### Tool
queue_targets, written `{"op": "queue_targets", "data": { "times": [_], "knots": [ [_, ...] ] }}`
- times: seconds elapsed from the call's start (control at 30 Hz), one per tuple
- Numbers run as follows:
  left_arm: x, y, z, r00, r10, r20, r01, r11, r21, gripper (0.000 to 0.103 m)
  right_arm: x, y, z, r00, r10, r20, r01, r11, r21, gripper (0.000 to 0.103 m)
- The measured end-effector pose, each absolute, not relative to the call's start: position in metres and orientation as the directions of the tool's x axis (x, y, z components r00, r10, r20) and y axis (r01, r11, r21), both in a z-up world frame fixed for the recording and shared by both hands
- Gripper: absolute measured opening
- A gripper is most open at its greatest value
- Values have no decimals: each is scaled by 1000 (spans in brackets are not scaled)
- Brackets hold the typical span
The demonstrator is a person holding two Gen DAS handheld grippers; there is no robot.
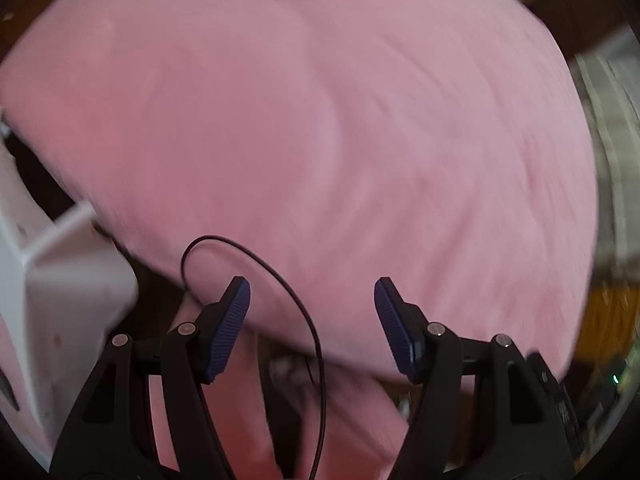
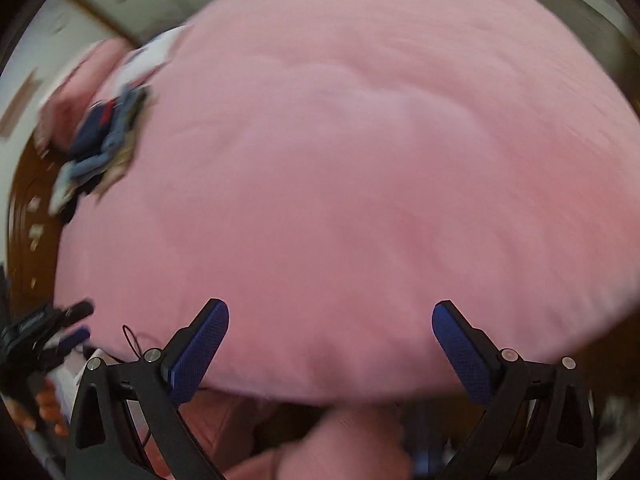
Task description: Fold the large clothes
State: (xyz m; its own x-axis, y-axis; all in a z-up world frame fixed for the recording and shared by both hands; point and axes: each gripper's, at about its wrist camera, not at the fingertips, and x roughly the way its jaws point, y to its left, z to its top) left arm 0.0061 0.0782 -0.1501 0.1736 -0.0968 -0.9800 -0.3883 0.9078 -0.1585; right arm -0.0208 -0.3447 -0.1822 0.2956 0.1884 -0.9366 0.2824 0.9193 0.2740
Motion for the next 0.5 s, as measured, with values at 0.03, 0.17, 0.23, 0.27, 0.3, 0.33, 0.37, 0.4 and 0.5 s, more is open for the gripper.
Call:
{"op": "queue_targets", "data": {
  "times": [0.03,0.17,0.23,0.27,0.3,0.33,0.37,0.4,0.5],
  "knots": [
    [0,66,-145,157,-95,-983,-357,923,-146,62,-41,-366,-179,284,175,-943,353,895,273,103],
    [-19,8,-111,187,-31,-982,-167,984,-63,62,-93,-420,-169,287,148,-946,535,795,287,103],
    [-24,-10,-98,205,-29,-978,-119,991,-54,62,-108,-433,-163,262,123,-957,578,774,258,103],
    [-24,-14,-94,212,-34,-977,-105,993,-57,62,-102,-425,-159,247,111,-962,582,778,239,103],
    [-25,-20,-89,221,-39,-974,-89,994,-60,62,-109,-430,-154,232,101,-968,575,788,220,103],
    [-24,-23,-84,227,-44,-973,-69,996,-61,62,-118,-436,-147,215,88,-973,547,814,194,103],
    [-23,-27,-81,231,-47,-972,-50,997,-60,62,-117,-432,-143,211,82,-974,523,833,183,103],
    [-14,-25,-72,238,-47,-970,-30,998,-55,62,-113,-425,-139,205,73,-976,486,858,166,103],
    [-7,-30,-60,239,-29,-971,-18,999,-34,62,-108,-406,-127,177,28,-984,403,910,98,103]
  ]
}}
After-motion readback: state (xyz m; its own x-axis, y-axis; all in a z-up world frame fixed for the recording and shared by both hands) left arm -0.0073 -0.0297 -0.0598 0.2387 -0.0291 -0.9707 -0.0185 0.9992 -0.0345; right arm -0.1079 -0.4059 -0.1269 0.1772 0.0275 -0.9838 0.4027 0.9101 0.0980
